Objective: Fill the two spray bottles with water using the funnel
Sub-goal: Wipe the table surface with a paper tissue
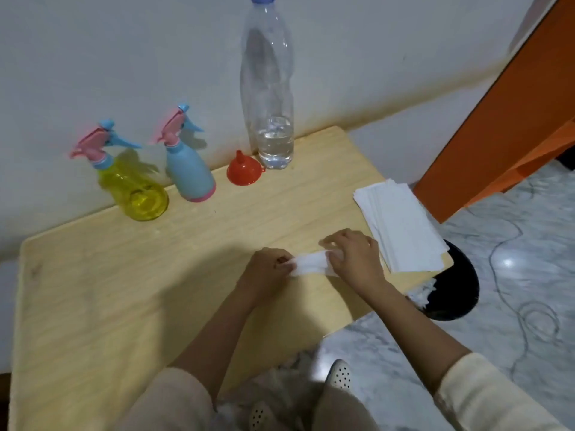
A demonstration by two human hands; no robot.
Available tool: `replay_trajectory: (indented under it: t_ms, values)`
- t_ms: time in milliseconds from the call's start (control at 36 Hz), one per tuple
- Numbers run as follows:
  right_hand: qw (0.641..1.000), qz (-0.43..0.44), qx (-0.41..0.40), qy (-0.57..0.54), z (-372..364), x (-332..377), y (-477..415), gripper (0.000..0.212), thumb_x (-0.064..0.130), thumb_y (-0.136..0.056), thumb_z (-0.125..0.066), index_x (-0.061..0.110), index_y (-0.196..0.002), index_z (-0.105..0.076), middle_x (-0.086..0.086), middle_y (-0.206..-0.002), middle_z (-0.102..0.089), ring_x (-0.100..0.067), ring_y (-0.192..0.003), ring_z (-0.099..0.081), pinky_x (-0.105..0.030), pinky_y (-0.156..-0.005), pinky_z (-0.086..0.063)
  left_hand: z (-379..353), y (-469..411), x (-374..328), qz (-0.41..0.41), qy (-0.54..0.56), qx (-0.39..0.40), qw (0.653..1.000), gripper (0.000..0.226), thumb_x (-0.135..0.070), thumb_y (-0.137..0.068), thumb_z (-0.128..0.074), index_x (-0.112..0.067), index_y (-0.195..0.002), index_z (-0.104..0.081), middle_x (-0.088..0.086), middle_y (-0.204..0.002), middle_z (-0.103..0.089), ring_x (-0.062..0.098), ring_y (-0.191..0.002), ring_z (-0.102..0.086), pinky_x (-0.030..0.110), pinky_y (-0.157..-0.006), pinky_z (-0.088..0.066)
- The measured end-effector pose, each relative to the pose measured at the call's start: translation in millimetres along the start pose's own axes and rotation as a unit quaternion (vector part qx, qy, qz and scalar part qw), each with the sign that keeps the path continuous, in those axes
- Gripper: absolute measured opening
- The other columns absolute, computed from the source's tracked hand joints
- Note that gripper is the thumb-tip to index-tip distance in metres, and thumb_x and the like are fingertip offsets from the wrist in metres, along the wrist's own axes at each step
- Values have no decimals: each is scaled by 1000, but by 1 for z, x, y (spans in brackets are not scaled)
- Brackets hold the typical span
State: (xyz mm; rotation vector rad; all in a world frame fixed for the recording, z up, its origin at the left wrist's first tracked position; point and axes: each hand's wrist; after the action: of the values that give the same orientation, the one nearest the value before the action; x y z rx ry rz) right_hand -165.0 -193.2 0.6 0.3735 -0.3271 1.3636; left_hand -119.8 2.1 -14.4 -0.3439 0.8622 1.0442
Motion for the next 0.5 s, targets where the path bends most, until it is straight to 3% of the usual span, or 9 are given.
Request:
replay_trajectory:
  t_ms: [56,111,194,250,361,444,500]
  values:
    - [992,-34,-123,18,-11,9,13,27,26,-89,-56,21,-115,-61,-3,-122,-57,-24,-117,-51,-42,-101,-29,-3,2,4,-16,-9,-42,999,50,-46,-74,-50,-2,-80,-73,12,-80,-73,21,-73,-60,22,-67,-35]
    - [982,-82,-173,4,-22,21,28,40,28,-90,-55,17,-128,-52,-10,-136,-46,-28,-130,-40,-48,-110,-21,-8,6,8,-9,-16,-76,997,44,-39,-76,-52,0,-82,-71,15,-83,-71,30,-79,-62,27,-72,-34]
    - [977,-172,-123,-27,-40,36,43,61,39,-94,-45,18,-147,-23,-16,-156,-14,-31,-146,-6,-51,-115,-1,-12,14,13,0,-27,-90,996,40,-37,-79,-52,-5,-92,-71,11,-93,-69,31,-88,-59,25,-78,-34]
    - [971,-223,-69,-54,-51,42,42,69,45,-96,-38,18,-150,-6,-18,-158,4,-32,-146,8,-51,-115,5,-12,21,21,0,-31,-89,996,35,-31,-82,-57,-6,-102,-69,10,-104,-66,29,-98,-58,22,-86,-33]
    - [977,-200,-14,-74,-62,53,24,67,33,-99,-33,6,-149,3,-22,-157,5,-32,-146,8,-47,-116,4,0,44,48,27,-36,-125,991,48,-42,-88,-51,-6,-118,-61,10,-123,-60,22,-117,-49,15,-98,-26]
    - [988,-147,3,-51,-70,66,15,66,17,-97,-34,2,-148,5,-18,-158,2,-28,-146,6,-44,-117,5,17,55,70,73,-57,-190,977,40,-22,-92,-59,0,-125,-57,16,-135,-54,29,-128,-46,23,-108,-26]
    - [986,-162,-21,-40,-75,77,13,67,19,-96,-34,1,-148,4,-20,-157,4,-29,-146,8,-43,-117,7,27,62,80,94,-78,-212,970,42,-14,-93,-57,4,-131,-52,19,-141,-48,31,-134,-41,30,-112,-25]
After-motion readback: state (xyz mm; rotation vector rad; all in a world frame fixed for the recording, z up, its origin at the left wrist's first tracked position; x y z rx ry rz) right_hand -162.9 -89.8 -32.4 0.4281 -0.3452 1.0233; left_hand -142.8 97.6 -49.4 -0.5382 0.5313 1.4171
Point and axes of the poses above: each hand's wrist, its own y-axis away from the middle knuckle, its own z-axis out of the back of the hand, x = y × z
